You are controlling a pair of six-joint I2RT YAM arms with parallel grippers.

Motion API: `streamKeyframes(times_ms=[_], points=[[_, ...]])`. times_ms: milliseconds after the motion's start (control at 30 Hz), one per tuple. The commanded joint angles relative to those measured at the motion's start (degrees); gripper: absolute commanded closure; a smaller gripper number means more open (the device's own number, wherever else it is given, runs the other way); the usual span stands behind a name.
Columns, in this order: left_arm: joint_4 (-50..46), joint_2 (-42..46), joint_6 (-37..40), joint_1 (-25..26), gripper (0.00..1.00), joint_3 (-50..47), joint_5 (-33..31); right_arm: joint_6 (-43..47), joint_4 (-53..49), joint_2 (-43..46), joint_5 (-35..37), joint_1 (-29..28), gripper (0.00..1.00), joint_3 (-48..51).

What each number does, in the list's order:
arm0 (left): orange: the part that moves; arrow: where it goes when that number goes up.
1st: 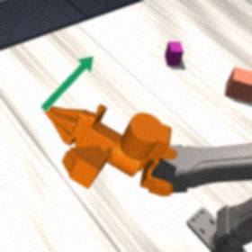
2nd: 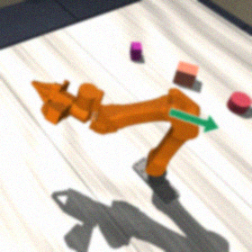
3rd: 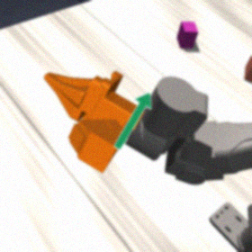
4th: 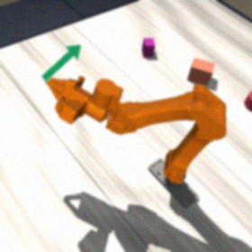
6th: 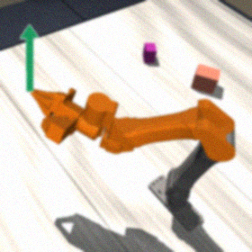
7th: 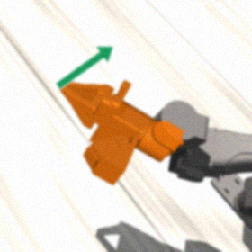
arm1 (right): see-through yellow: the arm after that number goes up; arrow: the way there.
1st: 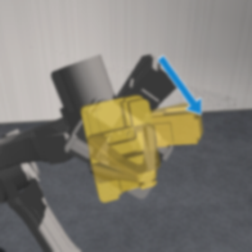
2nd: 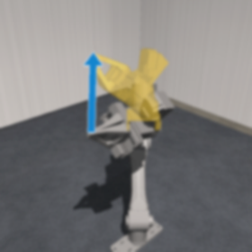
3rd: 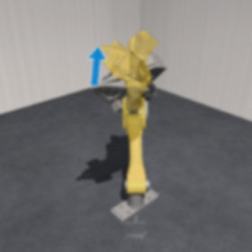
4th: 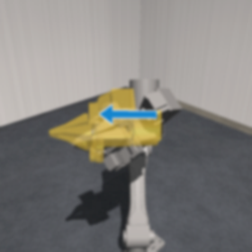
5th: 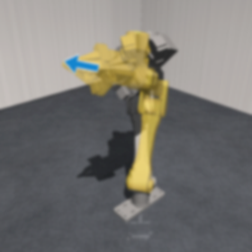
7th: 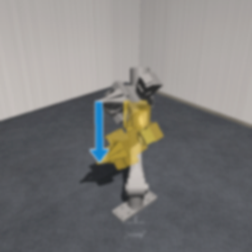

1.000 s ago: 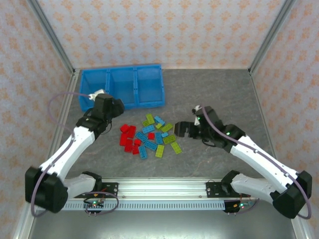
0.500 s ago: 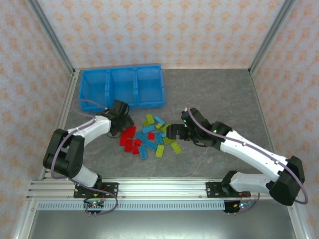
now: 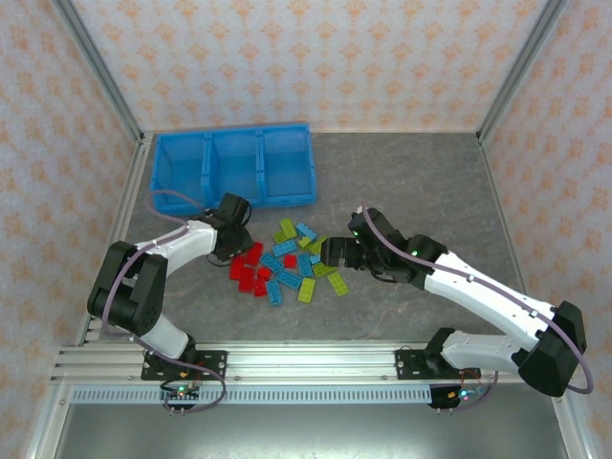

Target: Sort the legos into containers by color

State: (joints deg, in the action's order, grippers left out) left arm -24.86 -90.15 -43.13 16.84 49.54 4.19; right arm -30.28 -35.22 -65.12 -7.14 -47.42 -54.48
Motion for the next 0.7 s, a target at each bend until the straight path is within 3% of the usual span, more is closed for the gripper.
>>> streamKeyframes(times_ms=[0, 100, 233, 333, 533, 667], points=[[-3.6, 2.1, 0.9, 0.1, 0.6, 1.7, -1.5, -1.1, -2.1, 1.3, 2.3, -0.6, 0.01, -1.7], [-6.2, 5.9, 2.1, 0.2, 0.64, 4.4, -4.0, -1.4, -2.6, 2.1, 2.8, -0.7, 0.01, -1.7], [-11.4, 11.0, 5.2, -0.3, 0.65, 11.4, -13.9, -1.7, -2.5, 3.5, 3.7, -0.7, 0.01, -1.7], [-12.0, 11.0, 7.4, -3.4, 0.65, 17.3, -18.7, -1.9, -2.0, 4.4, 5.1, -0.7, 0.01, -1.5], [-8.6, 1.2, 8.9, -14.0, 0.67, 29.6, -19.2, -2.2, -1.2, 4.8, 6.6, -0.7, 0.01, -1.1], [-8.5, -9.2, 9.5, -19.0, 0.67, 38.9, -15.6, -2.2, -2.6, 5.3, 6.8, -0.7, 0.01, -1.3]])
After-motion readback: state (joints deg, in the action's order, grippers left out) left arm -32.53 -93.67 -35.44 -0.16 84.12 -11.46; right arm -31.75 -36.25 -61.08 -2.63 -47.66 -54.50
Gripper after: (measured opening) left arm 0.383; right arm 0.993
